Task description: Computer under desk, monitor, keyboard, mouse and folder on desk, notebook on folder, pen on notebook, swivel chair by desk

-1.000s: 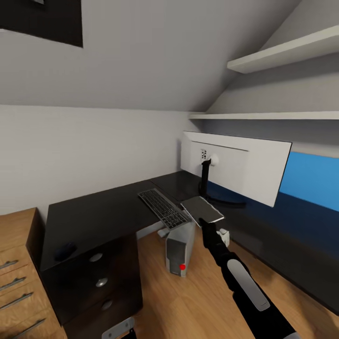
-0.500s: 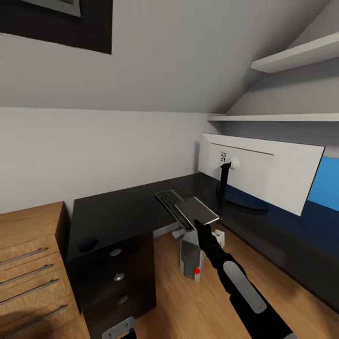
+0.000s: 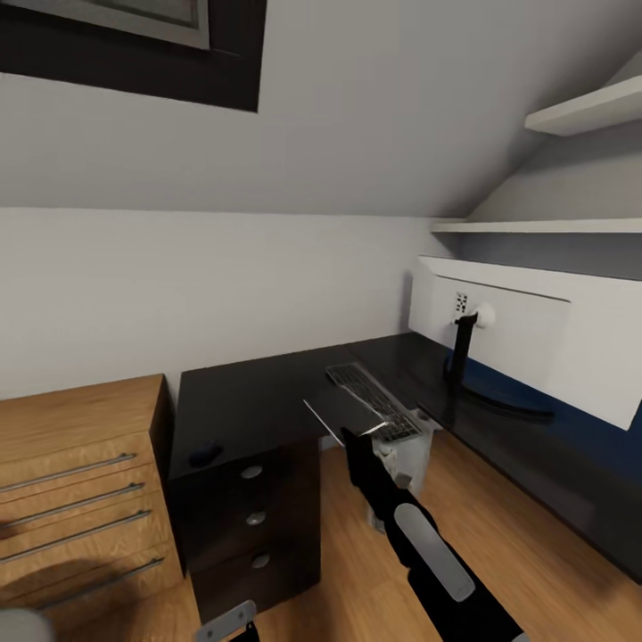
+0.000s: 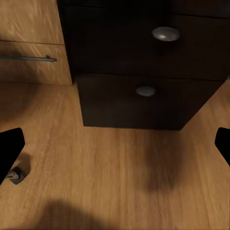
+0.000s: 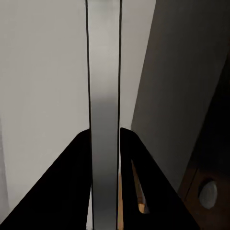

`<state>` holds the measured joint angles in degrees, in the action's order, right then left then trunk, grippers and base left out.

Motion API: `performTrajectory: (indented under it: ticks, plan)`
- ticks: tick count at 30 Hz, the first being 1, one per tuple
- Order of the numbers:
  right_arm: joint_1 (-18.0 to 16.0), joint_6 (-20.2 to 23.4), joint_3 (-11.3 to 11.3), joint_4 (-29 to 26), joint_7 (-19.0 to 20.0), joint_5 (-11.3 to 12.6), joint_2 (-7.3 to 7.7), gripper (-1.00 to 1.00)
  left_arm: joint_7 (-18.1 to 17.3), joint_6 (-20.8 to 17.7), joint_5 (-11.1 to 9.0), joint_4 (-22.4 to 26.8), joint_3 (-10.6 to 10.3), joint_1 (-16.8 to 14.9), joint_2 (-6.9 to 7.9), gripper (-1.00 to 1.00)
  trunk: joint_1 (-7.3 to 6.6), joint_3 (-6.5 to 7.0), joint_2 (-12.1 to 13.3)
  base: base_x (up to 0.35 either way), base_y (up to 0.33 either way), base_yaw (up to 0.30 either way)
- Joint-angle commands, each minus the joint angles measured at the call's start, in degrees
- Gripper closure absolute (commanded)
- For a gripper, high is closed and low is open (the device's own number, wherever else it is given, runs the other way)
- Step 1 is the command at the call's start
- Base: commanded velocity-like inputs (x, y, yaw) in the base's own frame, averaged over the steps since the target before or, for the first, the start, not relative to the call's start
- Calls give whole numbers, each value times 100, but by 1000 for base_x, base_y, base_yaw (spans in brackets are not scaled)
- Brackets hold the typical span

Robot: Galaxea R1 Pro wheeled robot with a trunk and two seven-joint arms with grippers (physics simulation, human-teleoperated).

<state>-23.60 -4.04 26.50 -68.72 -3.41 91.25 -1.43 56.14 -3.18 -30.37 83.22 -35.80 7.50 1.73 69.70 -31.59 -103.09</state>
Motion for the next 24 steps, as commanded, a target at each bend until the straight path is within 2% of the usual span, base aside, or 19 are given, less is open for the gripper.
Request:
performTrajectory:
  ticks: [1,10,24]
  plan:
    - [-5,-44,15,-6,7,68,-1,100,29,-34,-13,10,-10,-3,4,-100,0,-1,-3,0,0,227]
    - [-5,-41,22,98,7,72,-33,100,29,-34,-13,10,-15,-3,3,-100,0,35,-3,0,0,224]
    - [-5,-40,11,393,13,71,-253,100,29,-29,-13,10,-24,-3,3,-100,0,90,-3,0,0,217]
